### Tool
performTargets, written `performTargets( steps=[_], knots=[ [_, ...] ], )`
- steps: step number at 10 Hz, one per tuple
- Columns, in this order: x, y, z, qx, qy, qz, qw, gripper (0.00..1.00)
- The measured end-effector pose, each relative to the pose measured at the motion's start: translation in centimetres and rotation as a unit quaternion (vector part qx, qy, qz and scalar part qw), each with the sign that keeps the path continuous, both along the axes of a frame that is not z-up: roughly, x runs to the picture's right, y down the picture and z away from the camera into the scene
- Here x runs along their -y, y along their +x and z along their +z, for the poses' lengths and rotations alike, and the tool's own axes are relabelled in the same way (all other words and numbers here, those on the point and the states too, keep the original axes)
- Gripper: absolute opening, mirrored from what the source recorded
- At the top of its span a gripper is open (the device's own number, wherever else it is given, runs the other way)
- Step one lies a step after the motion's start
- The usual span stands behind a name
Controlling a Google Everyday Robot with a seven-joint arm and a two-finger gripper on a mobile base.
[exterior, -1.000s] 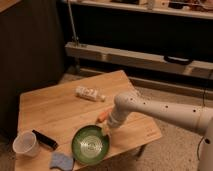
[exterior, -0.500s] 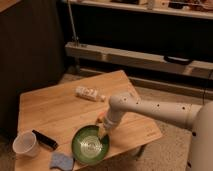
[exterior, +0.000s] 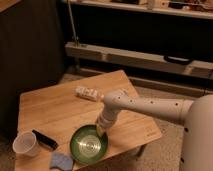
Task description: Drag the ceramic bowl in a circle
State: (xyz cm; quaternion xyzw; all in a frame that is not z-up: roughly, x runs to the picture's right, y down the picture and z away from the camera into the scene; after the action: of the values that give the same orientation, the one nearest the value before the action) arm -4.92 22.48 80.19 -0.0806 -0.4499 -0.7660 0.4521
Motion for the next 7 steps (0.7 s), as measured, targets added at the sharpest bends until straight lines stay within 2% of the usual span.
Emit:
performTargets(
  steps=[2, 4, 5, 7],
  knots=[
    [2.4, -3.3, -0.4, 0.008, 0.018, -0.024, 0.9995, 0.00],
    [4.4, -5.6, -0.1, 0.004, 0.025, -0.045, 0.9987, 0.00],
    [5.0, -5.7, 0.5, -0.005, 0.027, -0.050, 0.9984, 0.00],
    [6.4, -4.5, 2.0, -0.040, 0.028, -0.045, 0.9978, 0.00]
  ],
)
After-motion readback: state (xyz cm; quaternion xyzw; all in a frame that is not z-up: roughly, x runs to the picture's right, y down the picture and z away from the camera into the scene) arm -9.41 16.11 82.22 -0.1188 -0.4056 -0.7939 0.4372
